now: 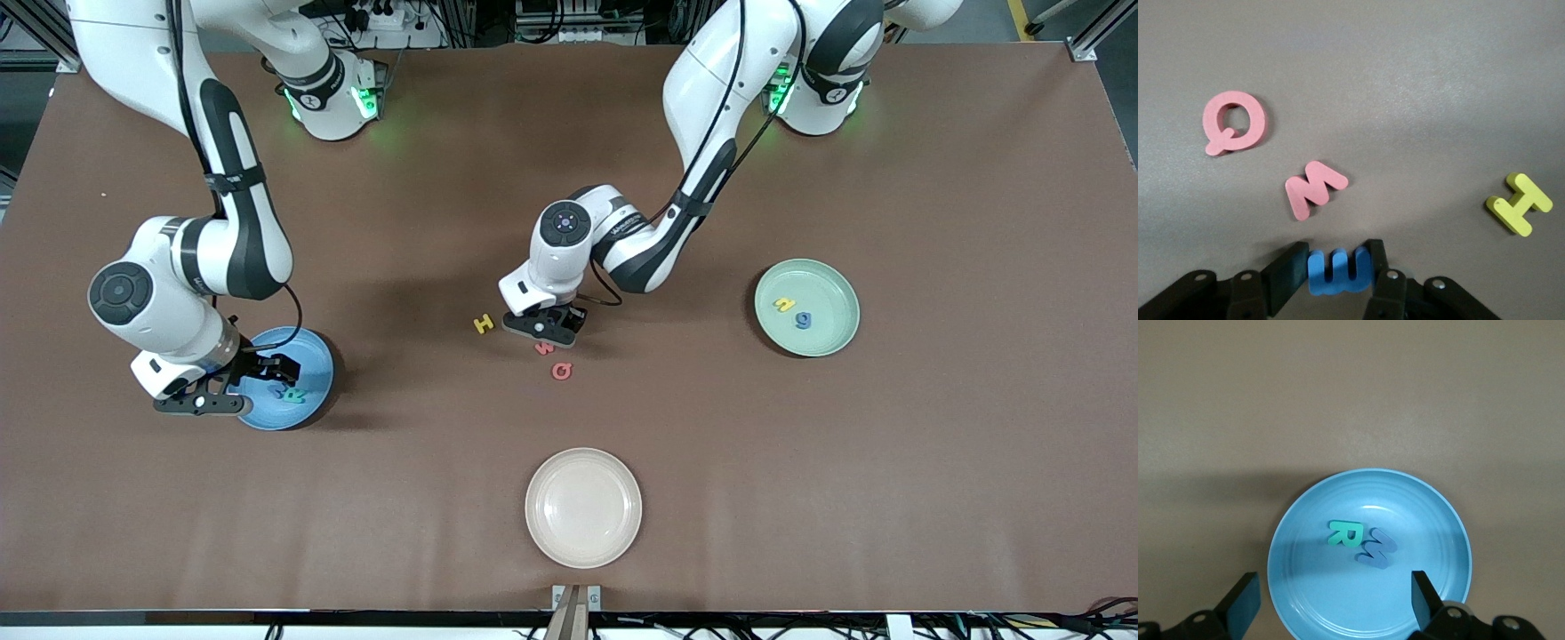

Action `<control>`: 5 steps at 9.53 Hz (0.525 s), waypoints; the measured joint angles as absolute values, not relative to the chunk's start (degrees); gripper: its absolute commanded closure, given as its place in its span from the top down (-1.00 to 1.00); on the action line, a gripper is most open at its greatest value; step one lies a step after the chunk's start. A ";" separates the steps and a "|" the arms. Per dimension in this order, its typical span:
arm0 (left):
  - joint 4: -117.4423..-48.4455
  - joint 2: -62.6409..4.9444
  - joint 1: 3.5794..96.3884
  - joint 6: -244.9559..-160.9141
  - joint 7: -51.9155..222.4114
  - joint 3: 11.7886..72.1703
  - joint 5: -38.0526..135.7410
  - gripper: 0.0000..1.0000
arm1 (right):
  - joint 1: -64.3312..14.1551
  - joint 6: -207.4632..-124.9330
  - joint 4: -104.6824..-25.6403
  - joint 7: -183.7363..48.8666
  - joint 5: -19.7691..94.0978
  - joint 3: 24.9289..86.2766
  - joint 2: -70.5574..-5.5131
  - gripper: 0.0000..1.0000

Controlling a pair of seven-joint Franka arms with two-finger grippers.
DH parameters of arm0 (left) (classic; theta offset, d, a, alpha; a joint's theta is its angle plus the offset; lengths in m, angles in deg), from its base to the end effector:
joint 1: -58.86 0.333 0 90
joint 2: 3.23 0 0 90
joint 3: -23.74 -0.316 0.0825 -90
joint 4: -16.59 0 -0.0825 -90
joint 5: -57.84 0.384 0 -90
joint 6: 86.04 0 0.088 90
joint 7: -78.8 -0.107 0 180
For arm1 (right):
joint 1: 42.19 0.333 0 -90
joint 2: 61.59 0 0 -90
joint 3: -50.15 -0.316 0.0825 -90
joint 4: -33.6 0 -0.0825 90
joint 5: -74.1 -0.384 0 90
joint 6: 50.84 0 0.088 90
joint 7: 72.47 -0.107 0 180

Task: Sort uppercase to blue plate, lowercase to green plate
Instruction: 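Lower the left gripper and grasp the blue lowercase w, then carry the blue w to the green plate while the right gripper reaches the Q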

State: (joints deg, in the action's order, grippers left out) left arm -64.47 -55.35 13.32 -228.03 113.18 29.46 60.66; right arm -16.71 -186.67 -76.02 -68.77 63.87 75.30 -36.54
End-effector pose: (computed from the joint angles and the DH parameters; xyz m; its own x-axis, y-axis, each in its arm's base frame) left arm 0.4752 -0.5678 0.1694 0.9557 -0.2746 0.1058 -0.2867 -0.9499 0.1242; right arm 0.6315 0.0214 0.2916 0.9977 -0.0099 0.0676 -0.0135 -0.9985 0.0529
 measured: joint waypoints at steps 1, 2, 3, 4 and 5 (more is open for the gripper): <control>-63.95 -55.29 13.37 -225.83 113.18 29.46 60.66 -0.29 | -16.66 -186.64 -75.52 -68.77 63.72 75.13 -36.64 1.00; -63.40 -55.10 13.44 -223.33 113.18 29.44 60.66 -0.29 | -16.48 -186.64 -75.05 -68.77 63.63 74.83 -36.82 1.00; -63.11 -54.74 13.58 -221.30 113.18 29.42 60.66 -0.29 | -16.20 -186.64 -74.34 -68.80 63.58 74.50 -37.07 1.00; -63.07 -54.33 13.98 -219.54 113.18 29.41 60.66 -0.29 | -16.08 -186.59 -73.59 -68.83 63.56 74.32 -37.21 1.00; -63.02 -53.85 14.45 -218.16 112.77 29.41 60.66 -0.29 | -16.08 -186.55 -73.23 -68.83 63.54 74.29 -37.22 1.00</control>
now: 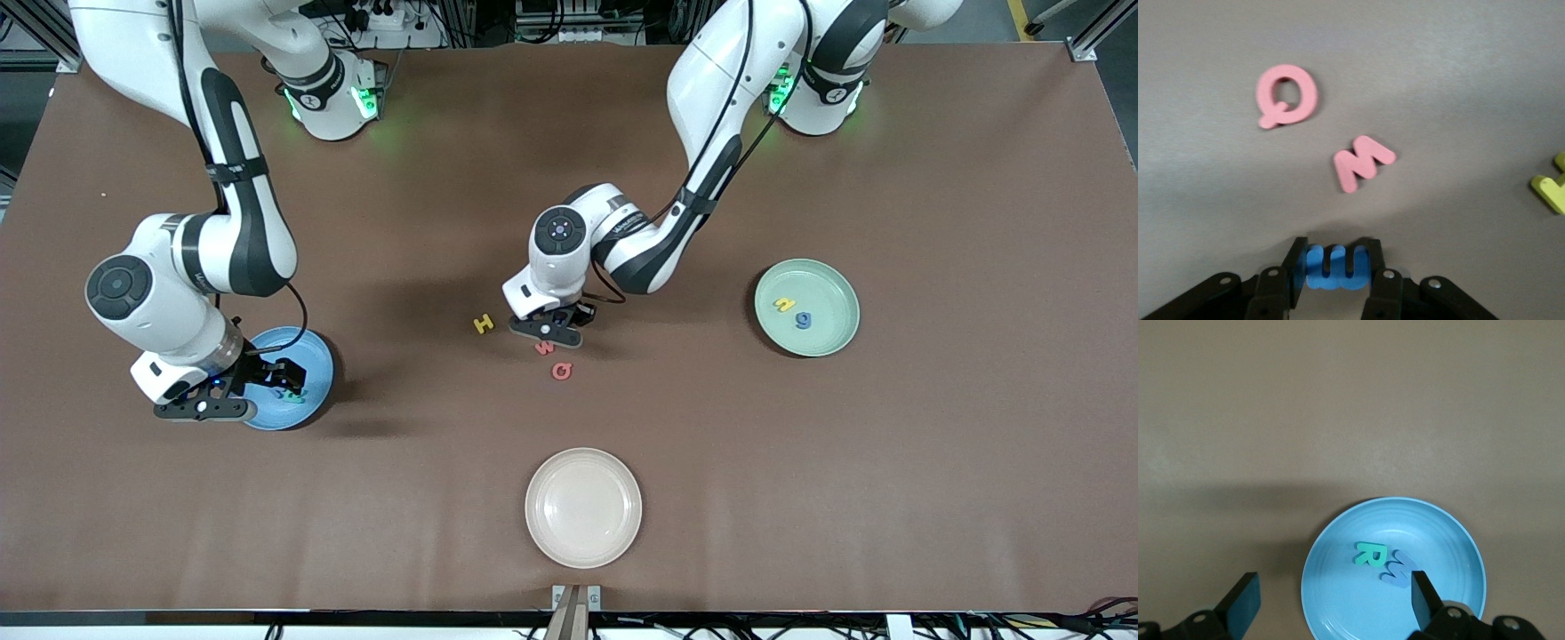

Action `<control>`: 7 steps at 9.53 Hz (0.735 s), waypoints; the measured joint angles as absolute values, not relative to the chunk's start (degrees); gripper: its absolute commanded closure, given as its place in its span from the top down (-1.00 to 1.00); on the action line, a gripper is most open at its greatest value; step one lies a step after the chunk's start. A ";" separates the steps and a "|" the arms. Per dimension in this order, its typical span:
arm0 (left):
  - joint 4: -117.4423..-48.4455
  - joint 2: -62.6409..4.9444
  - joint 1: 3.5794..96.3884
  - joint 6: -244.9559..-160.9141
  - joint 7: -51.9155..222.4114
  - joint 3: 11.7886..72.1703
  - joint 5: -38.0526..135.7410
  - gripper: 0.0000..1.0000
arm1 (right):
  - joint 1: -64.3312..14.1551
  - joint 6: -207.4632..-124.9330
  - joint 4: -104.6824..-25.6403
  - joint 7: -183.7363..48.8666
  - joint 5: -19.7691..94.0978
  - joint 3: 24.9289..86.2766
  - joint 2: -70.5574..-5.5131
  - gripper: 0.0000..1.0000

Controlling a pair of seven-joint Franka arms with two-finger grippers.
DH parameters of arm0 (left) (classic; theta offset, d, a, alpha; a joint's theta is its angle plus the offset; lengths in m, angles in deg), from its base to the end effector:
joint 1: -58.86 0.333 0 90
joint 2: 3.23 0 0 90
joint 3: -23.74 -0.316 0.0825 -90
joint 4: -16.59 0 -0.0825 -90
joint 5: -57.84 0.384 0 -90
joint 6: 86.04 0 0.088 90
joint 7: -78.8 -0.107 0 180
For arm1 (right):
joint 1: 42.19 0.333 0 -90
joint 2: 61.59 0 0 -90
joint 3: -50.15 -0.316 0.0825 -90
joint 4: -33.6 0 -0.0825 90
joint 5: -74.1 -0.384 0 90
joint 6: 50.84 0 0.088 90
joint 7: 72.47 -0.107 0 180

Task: Sort uppercase to blue plate, lowercase to green plate
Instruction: 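Carry the blue w to the green plate while the right gripper reaches the Q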

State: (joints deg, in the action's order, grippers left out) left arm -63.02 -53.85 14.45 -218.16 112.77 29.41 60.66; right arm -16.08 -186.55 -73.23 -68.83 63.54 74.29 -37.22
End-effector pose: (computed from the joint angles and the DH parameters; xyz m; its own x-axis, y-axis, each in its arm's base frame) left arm 0.4838 -0.5533 0.1828 0.9621 -0.2724 0.0092 -0.2725 -0.9607 0.0529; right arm 0.6445 0.0435 0.3177 0.9924 0.0189 0.1212 0.0148 -0.9993 0.0339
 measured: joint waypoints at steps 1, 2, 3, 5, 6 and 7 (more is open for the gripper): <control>-63.00 -53.18 14.86 -216.93 111.88 29.41 60.66 -0.30 | -16.08 -186.55 -73.15 -68.84 63.09 74.23 -37.22 1.00; -63.00 -52.40 15.26 -215.66 111.06 29.41 60.66 -0.30 | -15.99 -186.54 -73.10 -68.84 62.25 74.10 -37.22 1.00; -63.00 -51.70 15.57 -214.08 109.99 29.41 60.66 -0.30 | -15.50 -186.54 -73.06 -68.83 61.68 73.97 -37.22 1.00; -63.00 -50.34 16.83 -209.49 105.76 29.36 60.66 -0.30 | -12.50 -186.35 -72.47 -70.77 60.52 73.75 -37.09 1.00; -63.02 -49.12 17.72 -206.04 103.06 29.31 60.66 -0.30 | -9.91 -185.32 -71.05 -74.44 60.28 73.68 -36.42 1.00; -63.51 -47.49 18.80 -202.85 100.01 29.24 60.66 -0.30 | -7.54 -182.84 -68.01 -78.59 60.23 73.64 -34.88 1.00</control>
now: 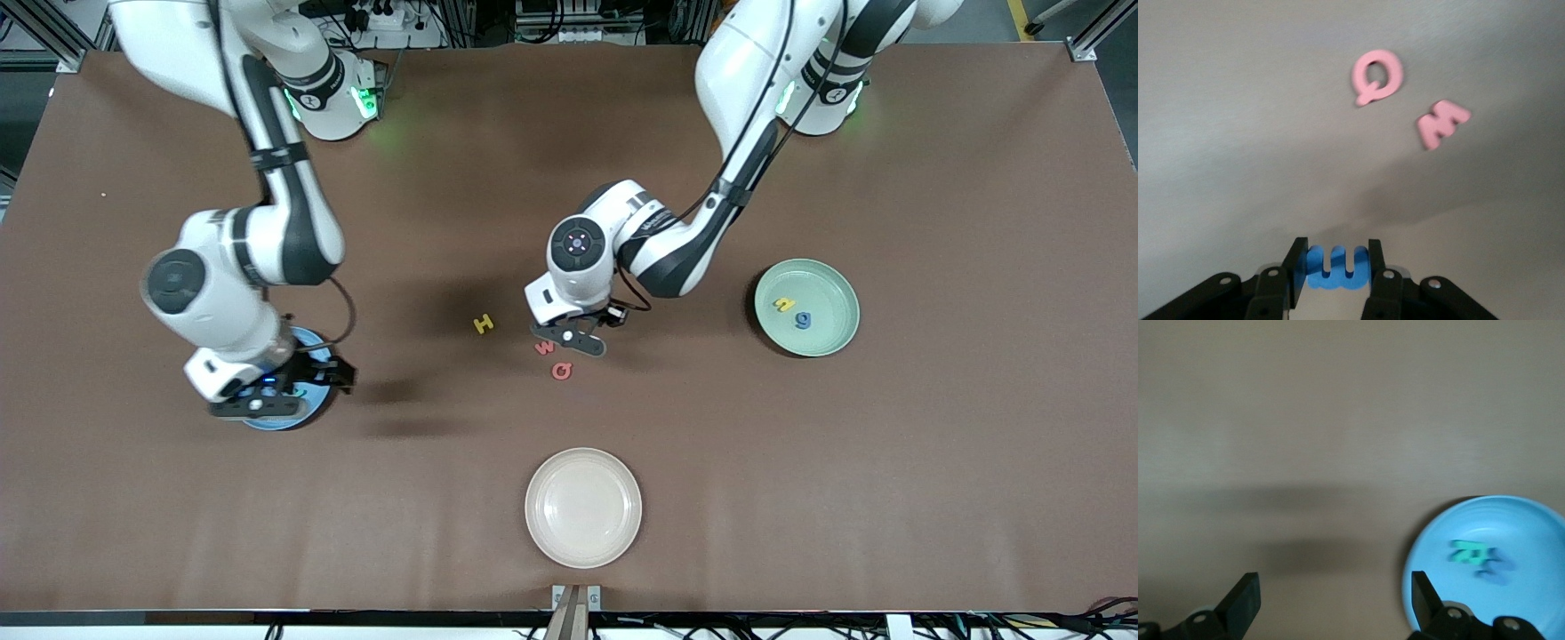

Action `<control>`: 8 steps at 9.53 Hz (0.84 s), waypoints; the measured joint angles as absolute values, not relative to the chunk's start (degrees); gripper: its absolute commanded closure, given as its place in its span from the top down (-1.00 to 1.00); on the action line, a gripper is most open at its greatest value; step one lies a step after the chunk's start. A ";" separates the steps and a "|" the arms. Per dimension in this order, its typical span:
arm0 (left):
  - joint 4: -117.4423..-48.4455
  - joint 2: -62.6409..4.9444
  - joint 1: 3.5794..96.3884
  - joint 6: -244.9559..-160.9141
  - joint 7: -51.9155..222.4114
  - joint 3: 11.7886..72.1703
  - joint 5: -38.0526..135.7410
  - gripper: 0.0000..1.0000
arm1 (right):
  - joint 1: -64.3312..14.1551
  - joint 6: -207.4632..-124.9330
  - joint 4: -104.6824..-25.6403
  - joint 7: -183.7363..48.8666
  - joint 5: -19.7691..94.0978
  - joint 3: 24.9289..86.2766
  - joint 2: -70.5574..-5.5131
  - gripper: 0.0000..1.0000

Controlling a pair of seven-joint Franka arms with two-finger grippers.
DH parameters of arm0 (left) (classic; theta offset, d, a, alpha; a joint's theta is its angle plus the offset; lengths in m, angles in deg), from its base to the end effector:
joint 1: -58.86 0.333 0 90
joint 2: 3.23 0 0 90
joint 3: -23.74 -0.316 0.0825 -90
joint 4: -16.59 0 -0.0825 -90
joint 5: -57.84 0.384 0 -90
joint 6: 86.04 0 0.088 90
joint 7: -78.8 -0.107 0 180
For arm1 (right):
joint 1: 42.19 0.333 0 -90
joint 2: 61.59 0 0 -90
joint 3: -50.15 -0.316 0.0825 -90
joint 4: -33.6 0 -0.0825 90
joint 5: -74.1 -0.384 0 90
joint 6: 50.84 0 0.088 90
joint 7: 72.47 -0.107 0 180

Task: Sort uppercase to blue plate, lowercase to green plate
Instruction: 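Carry the blue w to the green plate while the right gripper reaches the Q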

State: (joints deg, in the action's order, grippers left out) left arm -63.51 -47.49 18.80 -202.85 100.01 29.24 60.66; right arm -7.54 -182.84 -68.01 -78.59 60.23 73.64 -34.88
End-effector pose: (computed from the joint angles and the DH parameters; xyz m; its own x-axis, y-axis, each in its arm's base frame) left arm 0.5129 -0.5005 0.2372 0.9031 -0.4096 -0.1286 -0.4155 -0.9093 -0.0218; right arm 0.6448 0.1578 0.3258 0.9941 -0.0173 0.1073 -0.0145 -0.9995 -0.0275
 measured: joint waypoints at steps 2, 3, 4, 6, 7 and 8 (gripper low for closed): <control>-67.85 -43.64 21.40 -200.95 94.84 28.95 60.66 -0.30 | -5.23 -178.60 -60.73 -84.97 59.98 73.54 -30.64 1.00; -71.11 -41.73 22.82 -201.06 92.80 28.72 60.67 -0.30 | -4.19 -178.13 -58.28 -89.54 59.66 73.23 -28.37 1.00; -74.48 -40.09 24.34 -202.49 90.99 28.65 60.69 -0.30 | -2.90 -178.15 -56.19 -95.58 59.58 72.46 -26.03 1.00; -83.87 -36.74 27.46 -212.06 85.88 28.51 60.75 -0.29 | 1.65 -178.32 -49.69 -109.01 59.57 71.45 -19.72 1.00; -88.52 -35.18 29.19 -216.13 82.92 28.44 60.75 -0.29 | 3.49 -178.41 -46.69 -113.20 59.57 71.10 -16.85 1.00; -92.20 -33.62 30.92 -218.56 80.47 28.38 60.75 -0.29 | 4.54 -178.64 -43.98 -116.07 59.57 70.32 -14.25 1.00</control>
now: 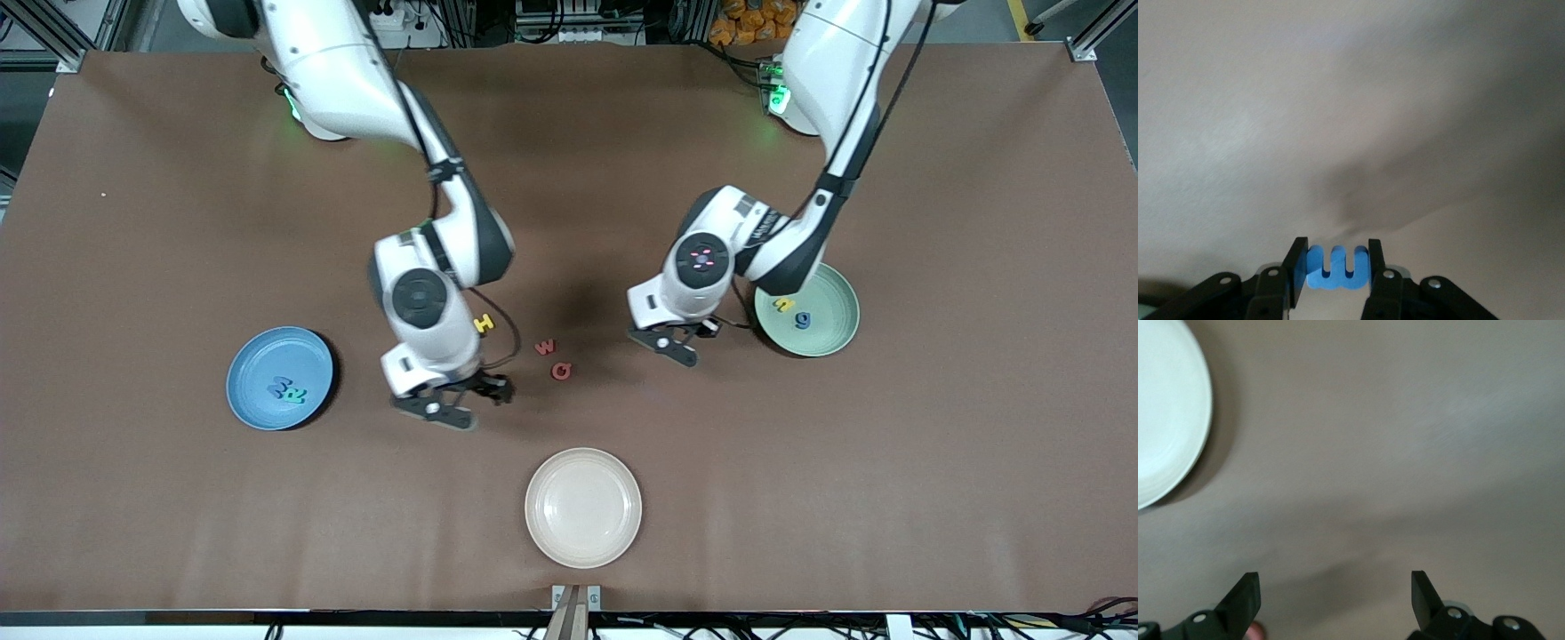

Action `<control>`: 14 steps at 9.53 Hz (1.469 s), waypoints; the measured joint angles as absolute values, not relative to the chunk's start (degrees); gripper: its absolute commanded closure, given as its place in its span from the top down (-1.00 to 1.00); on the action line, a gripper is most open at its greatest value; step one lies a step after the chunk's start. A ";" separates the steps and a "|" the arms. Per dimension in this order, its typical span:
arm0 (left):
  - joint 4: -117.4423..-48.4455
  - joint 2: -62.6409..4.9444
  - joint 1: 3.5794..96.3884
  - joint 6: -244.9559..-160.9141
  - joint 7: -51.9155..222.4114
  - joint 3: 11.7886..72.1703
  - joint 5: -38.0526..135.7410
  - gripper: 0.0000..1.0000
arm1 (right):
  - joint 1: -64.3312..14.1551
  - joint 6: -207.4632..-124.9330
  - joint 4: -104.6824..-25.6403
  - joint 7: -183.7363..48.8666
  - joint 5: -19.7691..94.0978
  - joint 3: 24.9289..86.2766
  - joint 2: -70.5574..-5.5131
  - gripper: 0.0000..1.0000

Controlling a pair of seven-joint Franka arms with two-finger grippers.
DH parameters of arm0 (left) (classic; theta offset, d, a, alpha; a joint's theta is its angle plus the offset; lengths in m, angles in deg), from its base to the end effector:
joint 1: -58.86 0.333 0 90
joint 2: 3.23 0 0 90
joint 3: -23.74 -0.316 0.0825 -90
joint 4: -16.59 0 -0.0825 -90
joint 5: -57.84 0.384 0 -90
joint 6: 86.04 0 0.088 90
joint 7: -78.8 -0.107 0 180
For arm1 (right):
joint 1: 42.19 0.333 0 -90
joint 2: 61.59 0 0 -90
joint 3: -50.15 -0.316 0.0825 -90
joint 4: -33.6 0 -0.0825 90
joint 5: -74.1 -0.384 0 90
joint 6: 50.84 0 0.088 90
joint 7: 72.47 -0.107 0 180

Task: Sort uppercase to blue plate, lowercase to green plate
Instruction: 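Carry the blue w to the green plate while the right gripper reaches the Q, then drop the w on the green plate while the right gripper grasps the Q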

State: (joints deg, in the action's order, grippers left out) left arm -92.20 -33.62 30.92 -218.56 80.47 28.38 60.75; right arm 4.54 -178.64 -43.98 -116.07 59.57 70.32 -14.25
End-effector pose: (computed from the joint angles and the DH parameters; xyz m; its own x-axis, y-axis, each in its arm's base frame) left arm 0.5237 -0.3312 0.2117 0.8378 -0.5340 -0.1138 -0.5371 -0.8435 0.0043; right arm 0.6348 0.3940 0.2568 0.9420 -0.3193 0.1031 -0.3169 -0.9476 -0.0399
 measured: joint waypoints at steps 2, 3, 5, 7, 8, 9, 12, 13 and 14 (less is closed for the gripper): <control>-97.59 -29.42 33.89 -219.52 75.74 28.33 60.77 -0.29 | 5.13 -179.95 -39.50 -119.16 59.50 68.24 -10.34 1.00; -100.04 -27.08 35.68 -219.52 72.53 28.30 60.77 -0.29 | 5.19 -181.21 -38.58 -119.60 59.21 67.04 -9.18 1.00; -103.98 -23.78 38.87 -219.52 67.21 28.26 60.78 -0.29 | 5.48 -182.98 -38.02 -120.89 58.66 65.14 -7.46 1.00; -106.94 -21.61 40.28 -219.55 64.95 28.24 60.81 -0.29 | 6.45 -183.22 -37.88 -122.55 58.56 64.67 -5.91 1.00; -107.81 -20.48 41.69 -219.43 61.93 28.20 60.82 -0.28 | 6.87 -183.27 -37.87 -123.58 58.52 64.64 -5.43 1.00; -108.73 -19.56 43.53 -219.19 59.14 28.16 60.82 -0.28 | 7.25 -183.26 -37.86 -124.53 58.49 64.62 -5.26 1.00; -113.20 -18.16 47.71 -219.34 56.20 28.08 60.82 -0.19 | 7.75 -183.04 -37.86 -126.25 58.47 64.51 -5.14 1.00; -114.27 -17.93 48.74 -219.39 55.92 28.07 60.82 -0.19 | 7.84 -183.01 -37.86 -126.27 58.46 64.48 -5.01 1.00; -115.39 -17.78 49.56 -219.83 55.45 28.07 60.82 0.05 | 7.95 -183.01 -37.86 -126.31 58.45 64.47 -4.80 1.00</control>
